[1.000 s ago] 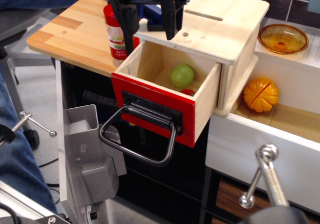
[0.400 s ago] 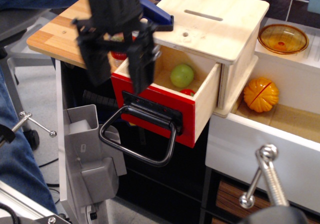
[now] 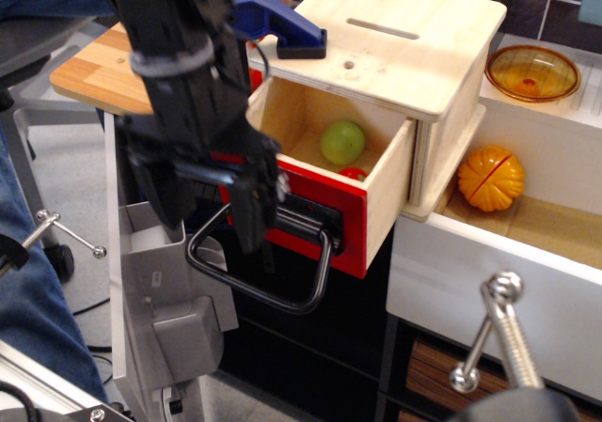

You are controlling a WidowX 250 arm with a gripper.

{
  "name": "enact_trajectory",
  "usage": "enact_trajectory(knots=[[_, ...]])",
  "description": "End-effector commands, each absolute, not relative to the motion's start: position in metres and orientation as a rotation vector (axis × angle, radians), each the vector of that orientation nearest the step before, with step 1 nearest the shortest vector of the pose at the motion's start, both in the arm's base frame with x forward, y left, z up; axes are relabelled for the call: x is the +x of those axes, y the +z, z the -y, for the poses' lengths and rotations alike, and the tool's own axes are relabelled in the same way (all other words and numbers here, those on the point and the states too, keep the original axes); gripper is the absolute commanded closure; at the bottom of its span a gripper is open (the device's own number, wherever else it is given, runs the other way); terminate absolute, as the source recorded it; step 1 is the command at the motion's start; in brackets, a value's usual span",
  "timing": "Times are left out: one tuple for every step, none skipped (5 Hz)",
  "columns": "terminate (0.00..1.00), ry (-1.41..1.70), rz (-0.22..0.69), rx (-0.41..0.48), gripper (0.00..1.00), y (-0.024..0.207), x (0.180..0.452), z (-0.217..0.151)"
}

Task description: Close drawer of box

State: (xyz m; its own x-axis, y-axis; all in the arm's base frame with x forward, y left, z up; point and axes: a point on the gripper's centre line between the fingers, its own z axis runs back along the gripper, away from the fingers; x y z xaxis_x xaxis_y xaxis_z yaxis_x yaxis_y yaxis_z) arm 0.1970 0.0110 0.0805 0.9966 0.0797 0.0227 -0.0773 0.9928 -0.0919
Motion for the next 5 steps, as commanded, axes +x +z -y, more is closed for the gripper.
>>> enact_trajectory(knots=[[0.00, 0.053, 0.102, -0.038, 0.00, 0.078, 0.226, -0.011], [0.00, 0.020, 0.106, -0.019, 0.00, 0.077, 0.247, -0.013], [0.00, 0.011, 0.112, -0.024, 0.00, 0.080, 0.265, -0.017], [0.00, 0.022, 0.132, -0.007, 0.00, 0.083, 0.280, -0.020], [0.00, 0.027, 0.126, 0.004, 0.00, 0.087, 0.291, -0.021]])
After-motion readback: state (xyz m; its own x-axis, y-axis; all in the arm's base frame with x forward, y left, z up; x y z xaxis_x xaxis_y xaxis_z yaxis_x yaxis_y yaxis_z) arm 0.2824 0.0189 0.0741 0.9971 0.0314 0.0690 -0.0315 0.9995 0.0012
